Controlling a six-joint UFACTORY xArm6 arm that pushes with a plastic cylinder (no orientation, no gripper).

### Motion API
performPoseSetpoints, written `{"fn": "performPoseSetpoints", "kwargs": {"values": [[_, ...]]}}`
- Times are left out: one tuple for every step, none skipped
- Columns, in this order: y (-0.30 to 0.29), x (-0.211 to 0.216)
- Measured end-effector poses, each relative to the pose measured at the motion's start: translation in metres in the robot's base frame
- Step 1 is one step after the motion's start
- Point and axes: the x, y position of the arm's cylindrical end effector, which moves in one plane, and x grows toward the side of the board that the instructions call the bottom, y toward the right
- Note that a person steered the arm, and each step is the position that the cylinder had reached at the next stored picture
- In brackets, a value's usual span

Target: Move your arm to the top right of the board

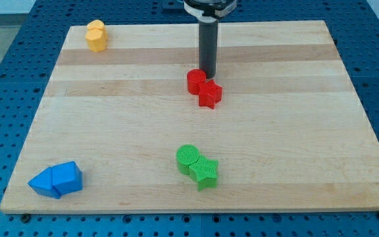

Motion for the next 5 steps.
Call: {"fn": "performPoseSetpoints", "kwargs": {"values": [[-0.005,0.004],[-0.008,0.005],[0.006,0.004],[0.049,-0.026],[0.085,-0.089]]}}
